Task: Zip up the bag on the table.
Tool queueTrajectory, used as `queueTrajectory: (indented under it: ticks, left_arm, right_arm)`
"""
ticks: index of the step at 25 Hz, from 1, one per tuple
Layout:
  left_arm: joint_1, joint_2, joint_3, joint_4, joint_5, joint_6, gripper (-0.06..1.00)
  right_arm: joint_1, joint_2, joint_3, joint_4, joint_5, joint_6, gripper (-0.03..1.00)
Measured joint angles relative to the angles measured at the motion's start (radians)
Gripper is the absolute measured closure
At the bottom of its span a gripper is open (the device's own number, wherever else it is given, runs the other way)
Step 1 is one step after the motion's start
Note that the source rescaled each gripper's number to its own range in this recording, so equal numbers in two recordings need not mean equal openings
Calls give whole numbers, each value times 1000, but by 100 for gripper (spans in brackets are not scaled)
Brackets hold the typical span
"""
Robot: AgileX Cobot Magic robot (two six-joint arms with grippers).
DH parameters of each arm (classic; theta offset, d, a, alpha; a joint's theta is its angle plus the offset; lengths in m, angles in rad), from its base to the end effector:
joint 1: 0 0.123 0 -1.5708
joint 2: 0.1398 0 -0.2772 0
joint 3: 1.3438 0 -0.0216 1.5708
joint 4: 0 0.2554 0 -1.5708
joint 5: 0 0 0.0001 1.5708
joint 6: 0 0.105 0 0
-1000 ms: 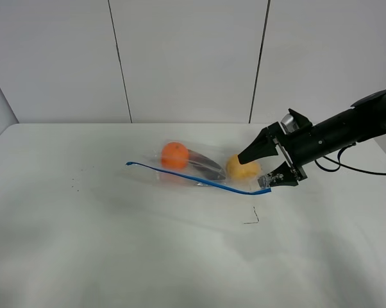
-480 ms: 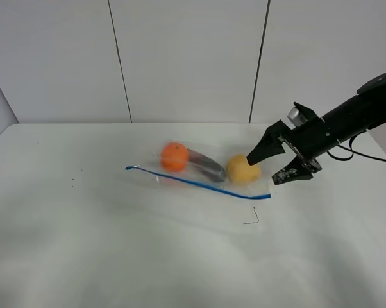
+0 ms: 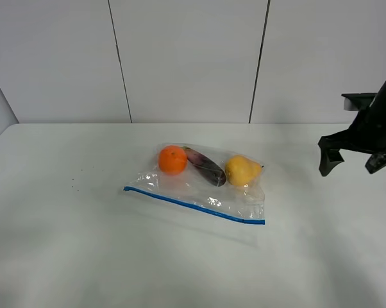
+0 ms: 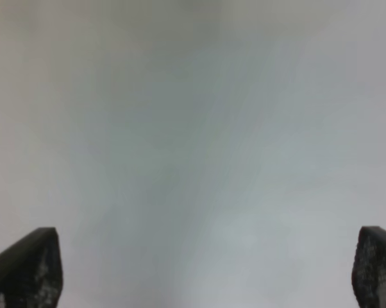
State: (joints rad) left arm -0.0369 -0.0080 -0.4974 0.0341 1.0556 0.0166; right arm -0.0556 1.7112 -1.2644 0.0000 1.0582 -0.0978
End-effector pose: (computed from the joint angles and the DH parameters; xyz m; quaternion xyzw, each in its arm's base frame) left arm 0.0190 0.0024 0.2730 0.0221 0.8501 0.0117 0.5261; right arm 0.3387 -0.0189 0.2159 -0.0210 0.9969 -0.0059 0.0762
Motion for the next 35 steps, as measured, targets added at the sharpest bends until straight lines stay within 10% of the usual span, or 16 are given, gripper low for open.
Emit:
queueTrajectory:
  ticks: [9, 23, 35]
  left_arm:
    - [0, 0, 0, 0, 0, 0, -6]
    - [0, 0, 0, 0, 0, 0, -6]
    - [0, 0, 0, 0, 0, 0, -6]
  right_arm:
    - [0, -189, 22, -35, -43, -19, -3]
    - [0, -532, 230, 189, -178, -264, -3]
    - [137, -729, 351, 178, -190, -242, -3]
